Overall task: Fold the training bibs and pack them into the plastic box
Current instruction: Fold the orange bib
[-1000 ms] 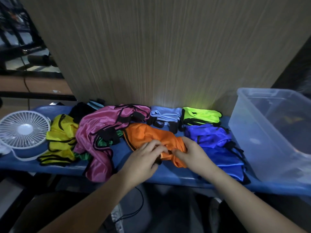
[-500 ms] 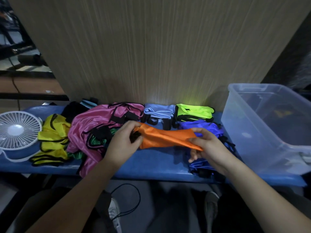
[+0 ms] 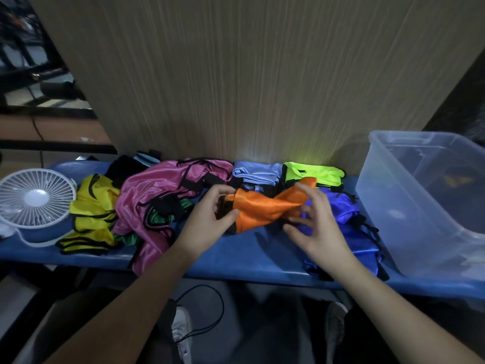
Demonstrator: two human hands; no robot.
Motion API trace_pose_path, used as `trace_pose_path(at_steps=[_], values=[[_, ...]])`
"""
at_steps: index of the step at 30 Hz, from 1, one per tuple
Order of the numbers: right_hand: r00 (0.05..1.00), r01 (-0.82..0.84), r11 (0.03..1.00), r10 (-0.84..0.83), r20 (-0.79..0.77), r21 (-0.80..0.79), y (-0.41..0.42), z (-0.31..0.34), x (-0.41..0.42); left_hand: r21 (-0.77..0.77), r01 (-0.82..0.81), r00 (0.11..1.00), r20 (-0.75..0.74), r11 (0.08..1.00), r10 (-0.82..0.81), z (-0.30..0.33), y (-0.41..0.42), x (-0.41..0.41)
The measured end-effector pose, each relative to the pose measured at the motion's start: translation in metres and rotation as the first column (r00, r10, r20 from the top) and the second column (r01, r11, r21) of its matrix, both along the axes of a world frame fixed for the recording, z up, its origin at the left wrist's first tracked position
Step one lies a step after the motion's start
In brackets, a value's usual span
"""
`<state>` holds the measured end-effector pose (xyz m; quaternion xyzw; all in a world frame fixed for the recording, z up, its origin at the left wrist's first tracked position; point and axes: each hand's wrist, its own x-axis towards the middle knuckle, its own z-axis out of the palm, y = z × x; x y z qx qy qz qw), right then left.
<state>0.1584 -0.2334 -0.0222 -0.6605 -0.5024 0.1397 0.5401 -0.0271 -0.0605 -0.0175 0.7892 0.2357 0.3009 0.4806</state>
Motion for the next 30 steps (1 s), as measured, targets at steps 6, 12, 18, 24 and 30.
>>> trace_pose_path(at_steps=[6, 12, 18, 24, 30], values=[[0.846, 0.255, 0.959, -0.16, 0.509, -0.123, 0.008, -0.01, 0.005, 0.107, 0.106, 0.974, -0.212, 0.989, -0.082, -0.009, 0.007, 0.002], [0.447, 0.426, 0.883, -0.016, 0.894, -0.197, 0.012, -0.012, 0.016, 0.091, 0.323, 0.912, -0.296, 0.942, -0.285, -0.02, 0.008, 0.0], [0.443, 0.425, 0.773, 0.276, 0.853, -0.47, 0.01, 0.018, 0.01, -0.013, 0.338, 0.918, -0.215, 0.941, -0.332, -0.014, 0.015, -0.005], [0.864, -0.429, 0.585, 0.489, -0.122, -0.689, -0.004, 0.037, 0.016, 0.296, -0.172, 0.894, -0.354, 0.939, 0.275, -0.031, 0.03, 0.001], [0.972, -0.012, 0.924, 0.1, 0.213, -0.381, 0.026, 0.01, 0.017, 0.145, -0.226, 0.808, -0.524, 0.963, 0.268, -0.037, 0.042, 0.008]])
